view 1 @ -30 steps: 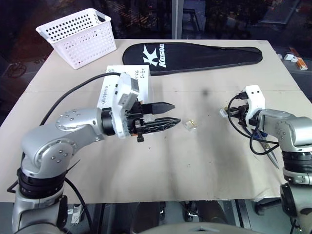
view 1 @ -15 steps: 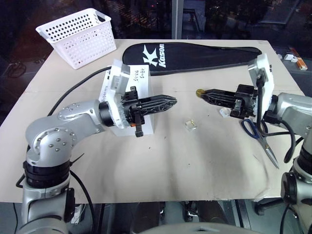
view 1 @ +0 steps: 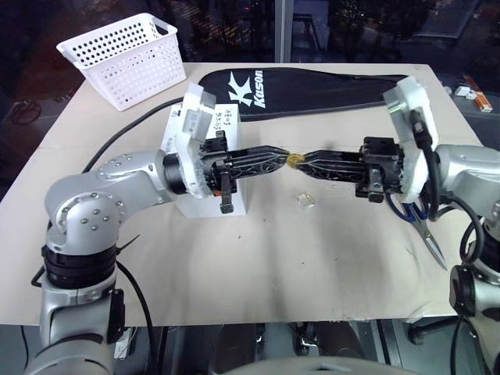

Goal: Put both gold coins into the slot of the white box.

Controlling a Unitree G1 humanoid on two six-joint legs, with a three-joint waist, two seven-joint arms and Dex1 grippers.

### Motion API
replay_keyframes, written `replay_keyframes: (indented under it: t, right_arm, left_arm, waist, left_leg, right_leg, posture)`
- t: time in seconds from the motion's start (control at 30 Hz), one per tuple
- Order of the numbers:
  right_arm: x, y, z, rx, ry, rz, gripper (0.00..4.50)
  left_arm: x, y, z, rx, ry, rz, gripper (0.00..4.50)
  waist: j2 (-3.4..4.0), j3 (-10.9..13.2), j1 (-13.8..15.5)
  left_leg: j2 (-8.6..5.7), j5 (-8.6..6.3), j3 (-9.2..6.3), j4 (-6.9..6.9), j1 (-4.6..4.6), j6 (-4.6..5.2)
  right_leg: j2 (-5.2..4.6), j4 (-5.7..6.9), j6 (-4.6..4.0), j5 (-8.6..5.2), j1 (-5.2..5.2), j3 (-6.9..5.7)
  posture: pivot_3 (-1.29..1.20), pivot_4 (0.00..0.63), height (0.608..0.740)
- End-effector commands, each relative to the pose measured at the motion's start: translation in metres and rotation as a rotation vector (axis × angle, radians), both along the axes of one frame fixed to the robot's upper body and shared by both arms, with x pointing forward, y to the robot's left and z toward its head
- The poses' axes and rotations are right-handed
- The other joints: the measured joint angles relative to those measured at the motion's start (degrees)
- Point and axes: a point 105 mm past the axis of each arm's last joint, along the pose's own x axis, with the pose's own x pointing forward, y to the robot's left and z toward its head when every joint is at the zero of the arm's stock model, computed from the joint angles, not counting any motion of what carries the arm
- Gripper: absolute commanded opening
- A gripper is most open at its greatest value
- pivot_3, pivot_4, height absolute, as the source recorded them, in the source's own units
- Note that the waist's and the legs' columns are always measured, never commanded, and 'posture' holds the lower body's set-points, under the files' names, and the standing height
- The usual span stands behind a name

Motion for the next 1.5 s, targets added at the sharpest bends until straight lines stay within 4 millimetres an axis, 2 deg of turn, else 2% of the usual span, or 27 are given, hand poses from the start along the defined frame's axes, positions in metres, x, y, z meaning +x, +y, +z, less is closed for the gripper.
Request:
replay_keyframes:
  t: [0.03,0.17,0.27,0.37,0.47,0.57,0.63,1.27,1.5]
  right_arm:
    - [0.0,0.0,0.008,0.018,-0.037,-0.003,0.0]
    - [-0.001,-0.001,0.009,0.02,-0.036,-0.003,0.0]
    - [-0.002,-0.004,0.01,0.021,-0.035,-0.004,0.0]
    - [-0.002,-0.005,0.01,0.023,-0.032,-0.008,0.0]
    - [-0.003,-0.005,0.011,0.026,-0.03,-0.006,0.0]
    - [-0.003,-0.005,0.012,0.028,-0.028,-0.006,0.0]
    - [-0.004,-0.006,0.012,0.027,-0.026,-0.007,0.0]
    - [-0.003,-0.002,0.011,0.025,-0.023,0.006,0.0]
    - [0.002,-0.007,0.009,0.021,-0.016,-0.018,0.0]
  left_arm:
    - [-0.012,-0.002,0.013,-0.031,-0.025,-0.053,0.22]
    - [-0.01,0.0,0.012,-0.029,-0.009,-0.041,0.22]
    - [-0.009,0.001,0.012,-0.035,0.002,-0.034,1.0]
    - [-0.006,0.001,0.012,-0.029,-0.013,-0.004,2.45]
    - [-0.006,0.001,0.011,-0.023,-0.018,-0.007,2.45]
    - [-0.008,0.0,0.011,-0.032,-0.01,-0.022,1.5]
    - [-0.006,0.001,0.011,-0.026,-0.015,-0.005,0.55]
    - [-0.013,-0.002,0.015,-0.045,0.005,-0.066,0.55]
    - [-0.016,0.001,0.012,-0.042,0.029,-0.073,0.55]
  waist:
    - [0.0,0.0,0.0]
    - [0.0,0.0,0.0]
    - [0.0,0.0,0.0]
    - [0.0,0.0,0.0]
    - [0.0,0.0,0.0]
    - [0.0,0.0,0.0]
    - [0.0,0.0,0.0]
    - [-0.01,0.0,0.0]
    - [-0.01,0.0,0.1]
  left_leg:
    - [0.0,0.0,0.0,0.0,0.0,0.0]
    - [0.0,0.0,0.0,0.0,0.0,0.0]
    - [0.0,0.0,0.0,0.0,0.0,-0.01]
    - [0.0,0.0,0.0,0.0,0.0,0.0]
    - [0.0,0.0,0.0,0.0,0.0,0.0]
    - [0.0,0.0,0.0,0.0,0.0,0.0]
    - [0.0,0.0,0.0,0.0,0.0,-0.01]
    - [0.0,0.0,0.0,0.0,0.0,0.0]
    - [0.0,0.0,0.0,0.0,0.0,0.0]
  right_leg:
    - [0.0,0.0,0.0,0.0,0.0,0.0]
    - [-0.01,0.0,0.0,0.0,0.0,0.0]
    - [-0.01,0.0,0.0,0.0,0.0,0.0]
    - [-0.01,0.0,0.0,0.0,0.0,0.0]
    - [-0.01,0.0,0.0,0.0,0.0,0.0]
    - [-0.01,0.0,0.0,0.0,0.0,0.0]
    - [-0.01,0.0,0.0,0.0,0.0,0.0]
    - [-0.01,-0.01,0.0,0.0,0.0,0.0]
    - [-0.01,-0.02,0.0,0.0,0.0,0.0]
  posture:
    - [0.0,0.15,0.738]
    - [0.0,0.15,0.738]
    - [0.0,0.15,0.738]
    - [0.0,0.15,0.738]
    - [0.0,0.15,0.738]
    - [0.0,0.15,0.738]
    - [0.0,0.15,0.738]
    - [0.0,0.15,0.738]
    - [0.0,0.15,0.738]
